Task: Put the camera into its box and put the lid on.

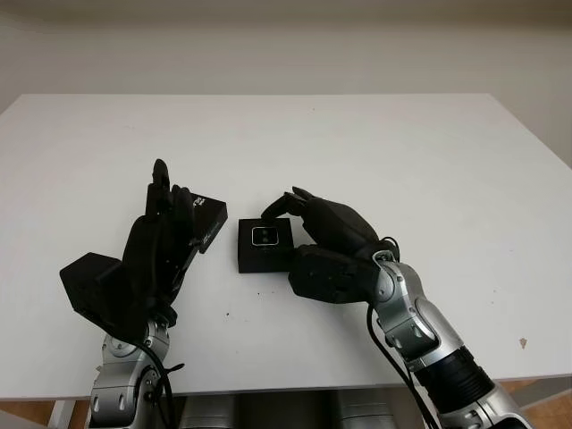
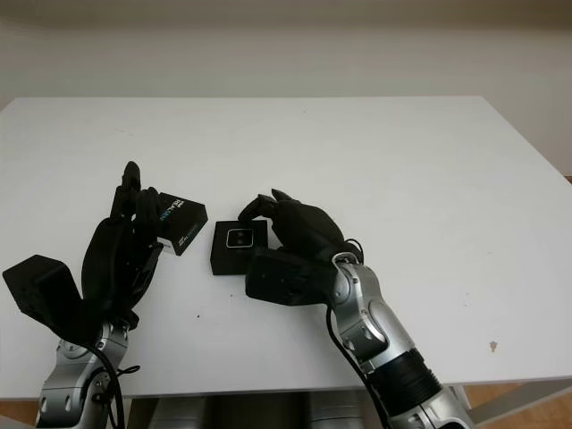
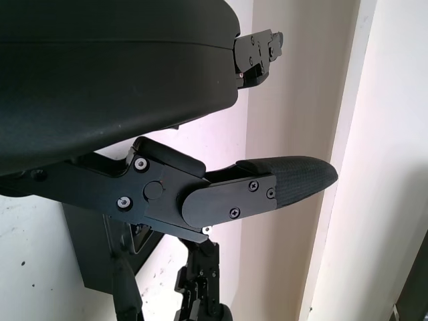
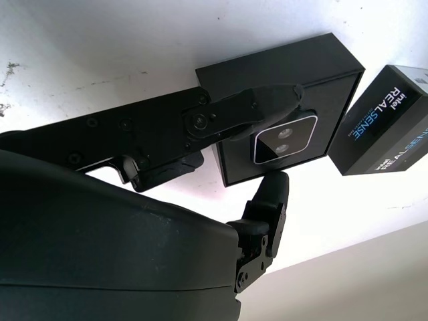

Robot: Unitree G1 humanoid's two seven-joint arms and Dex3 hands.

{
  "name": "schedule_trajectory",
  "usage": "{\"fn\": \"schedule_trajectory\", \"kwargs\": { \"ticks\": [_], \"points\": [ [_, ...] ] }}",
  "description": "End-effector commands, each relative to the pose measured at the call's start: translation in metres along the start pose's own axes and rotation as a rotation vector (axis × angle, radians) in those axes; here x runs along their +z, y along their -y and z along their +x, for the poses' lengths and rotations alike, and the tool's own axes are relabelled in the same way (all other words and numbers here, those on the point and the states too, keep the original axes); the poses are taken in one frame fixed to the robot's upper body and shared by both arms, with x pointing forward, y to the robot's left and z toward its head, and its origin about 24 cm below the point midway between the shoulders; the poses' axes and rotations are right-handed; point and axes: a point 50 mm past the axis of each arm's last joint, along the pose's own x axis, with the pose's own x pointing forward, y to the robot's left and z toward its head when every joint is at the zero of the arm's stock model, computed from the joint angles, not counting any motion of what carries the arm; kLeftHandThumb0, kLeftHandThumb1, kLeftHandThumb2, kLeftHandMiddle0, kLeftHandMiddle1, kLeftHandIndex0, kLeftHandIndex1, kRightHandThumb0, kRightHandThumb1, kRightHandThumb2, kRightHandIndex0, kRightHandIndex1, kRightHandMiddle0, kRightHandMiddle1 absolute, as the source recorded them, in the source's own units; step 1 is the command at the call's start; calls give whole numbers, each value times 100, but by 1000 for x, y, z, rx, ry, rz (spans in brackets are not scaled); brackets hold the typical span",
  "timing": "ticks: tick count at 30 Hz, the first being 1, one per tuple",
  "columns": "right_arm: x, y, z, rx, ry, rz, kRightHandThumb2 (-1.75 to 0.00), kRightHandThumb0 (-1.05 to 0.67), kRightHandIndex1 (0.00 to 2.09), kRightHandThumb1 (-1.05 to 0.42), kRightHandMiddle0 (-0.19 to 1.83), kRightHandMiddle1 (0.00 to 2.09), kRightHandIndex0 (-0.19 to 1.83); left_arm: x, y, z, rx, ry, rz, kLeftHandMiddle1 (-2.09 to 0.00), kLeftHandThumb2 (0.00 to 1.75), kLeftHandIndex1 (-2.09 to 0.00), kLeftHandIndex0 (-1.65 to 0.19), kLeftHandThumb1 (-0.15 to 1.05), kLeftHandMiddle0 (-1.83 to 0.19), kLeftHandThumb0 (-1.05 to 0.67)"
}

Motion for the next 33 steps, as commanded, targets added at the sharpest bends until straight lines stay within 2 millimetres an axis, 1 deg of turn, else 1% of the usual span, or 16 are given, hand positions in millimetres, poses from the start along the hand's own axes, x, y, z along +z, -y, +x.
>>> {"fn": "schedule_trajectory", "kwargs": {
  "ticks": [1,7,11,14,17,19,22,25,28,30,31,32,33],
  "points": [
    [0,2,-2,-16,5,-11,-5,-68,2,-94,12,40,0,5,1,-2,-1,28,-5,0,59,0,19,105,19,-71],
    [1,3,-3,-40,14,-2,-5,-69,3,-94,11,34,-1,4,0,-4,10,26,7,0,59,0,19,105,19,-71],
    [1,6,-4,-84,43,36,-6,-68,3,-95,9,29,-1,4,-1,-4,12,27,10,0,59,0,19,105,19,-71],
    [0,13,-7,-139,82,114,-7,-67,5,-99,7,23,1,7,-4,-4,8,33,15,0,57,0,19,105,19,-73],
    [-3,24,-11,-220,106,260,-8,-67,9,-104,14,21,11,14,-9,-5,12,53,40,0,56,0,19,105,19,-73],
    [-5,31,-14,-260,120,330,-8,-65,13,-105,21,24,20,19,-12,-5,10,75,47,0,52,0,19,105,19,-72],
    [-6,47,-16,-295,113,394,-10,-65,17,-105,26,26,29,34,-18,-5,-16,120,90,0,44,0,19,105,19,-71],
    [-6,62,-18,-317,108,418,-11,-64,16,-105,26,27,30,50,-26,-4,-49,175,173,-2,42,-2,17,105,17,-69],
    [-8,77,-17,-327,96,431,-12,-64,15,-105,27,30,29,71,-37,3,-70,202,342,-6,37,-5,11,105,10,-68],
    [-12,86,-14,-320,82,460,-13,-66,14,-105,27,32,29,86,-47,9,-81,209,495,-7,29,-7,8,105,6,-69],
    [-15,90,-13,-318,78,485,-12,-66,14,-105,26,37,29,93,-52,13,-96,219,550,-8,25,-8,6,105,4,-69],
    [-17,93,-12,-309,67,509,-11,-65,13,-105,19,51,30,100,-57,17,-111,222,582,-8,17,-9,3,104,1,-65],
    [-21,96,-11,-300,57,537,-12,-65,13,-105,15,57,30,107,-61,22,-121,221,599,-9,13,-10,0,102,-1,-63]
  ]
}}
